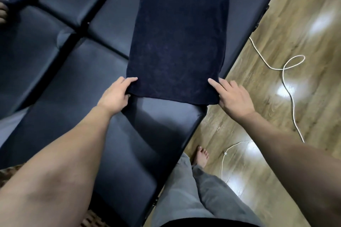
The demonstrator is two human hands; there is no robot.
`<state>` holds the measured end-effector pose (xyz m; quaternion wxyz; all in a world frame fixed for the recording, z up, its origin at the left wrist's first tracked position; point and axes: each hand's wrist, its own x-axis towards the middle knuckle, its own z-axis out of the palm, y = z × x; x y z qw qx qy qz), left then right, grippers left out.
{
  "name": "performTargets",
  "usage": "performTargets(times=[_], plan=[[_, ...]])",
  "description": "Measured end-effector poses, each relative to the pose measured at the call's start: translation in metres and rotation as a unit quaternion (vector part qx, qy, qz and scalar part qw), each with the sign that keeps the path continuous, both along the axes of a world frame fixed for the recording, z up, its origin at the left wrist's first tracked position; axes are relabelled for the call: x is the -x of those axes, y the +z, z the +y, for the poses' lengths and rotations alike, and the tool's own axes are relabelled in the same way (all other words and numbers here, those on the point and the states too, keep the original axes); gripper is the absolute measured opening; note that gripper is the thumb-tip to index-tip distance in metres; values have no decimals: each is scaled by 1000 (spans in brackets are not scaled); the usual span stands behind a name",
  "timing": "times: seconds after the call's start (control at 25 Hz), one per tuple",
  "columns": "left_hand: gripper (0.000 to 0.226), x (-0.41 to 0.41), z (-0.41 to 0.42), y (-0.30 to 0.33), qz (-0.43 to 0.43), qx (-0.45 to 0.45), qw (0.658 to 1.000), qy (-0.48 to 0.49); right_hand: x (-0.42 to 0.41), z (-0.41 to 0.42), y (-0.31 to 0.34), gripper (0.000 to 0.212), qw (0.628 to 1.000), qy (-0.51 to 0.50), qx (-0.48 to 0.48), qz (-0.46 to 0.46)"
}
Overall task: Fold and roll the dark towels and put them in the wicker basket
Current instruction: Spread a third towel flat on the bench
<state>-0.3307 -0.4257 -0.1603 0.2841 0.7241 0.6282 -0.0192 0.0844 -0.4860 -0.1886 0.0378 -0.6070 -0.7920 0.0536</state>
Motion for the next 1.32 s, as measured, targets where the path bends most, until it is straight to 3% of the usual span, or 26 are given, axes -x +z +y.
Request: performTargets(times=[0.12,0.24,0.48,0.64,0.72,0.8,0.88,0.92,0.96,1.04,1.12,1.32], plan=[[60,8,7,-2,-11,-22,999,-25,-7,4,-4,85,999,32,-9,-39],[68,10,10,-2,-23,-23,999,-26,-11,5,-3,78,995,73,-46,-56],[38,3,6,-3,-86,-50,994,50,-12,2,-11,85,993,80,-55,-72],[28,2,8,1,-53,-9,997,55,-11,-1,-8,88,995,85,32,-44],[24,-3,12,1,-160,28,976,145,-8,-6,-5,79,988,11,139,58],[31,-10,22,5,-243,99,934,243,0,-12,-2,62,939,-106,227,237],[42,-15,31,12,-248,172,913,274,14,-9,6,36,833,-220,250,441],[47,-16,33,15,-240,199,910,275,19,-4,11,33,769,-271,275,509],[49,-16,33,17,-237,216,905,278,23,2,15,40,714,-308,314,544],[50,-15,35,19,-248,240,893,288,22,10,21,61,650,-331,393,560],[51,-13,35,20,-259,254,882,301,18,14,25,68,637,-334,419,555],[49,-13,28,13,-254,193,893,318,29,8,24,29,706,-335,337,526]])
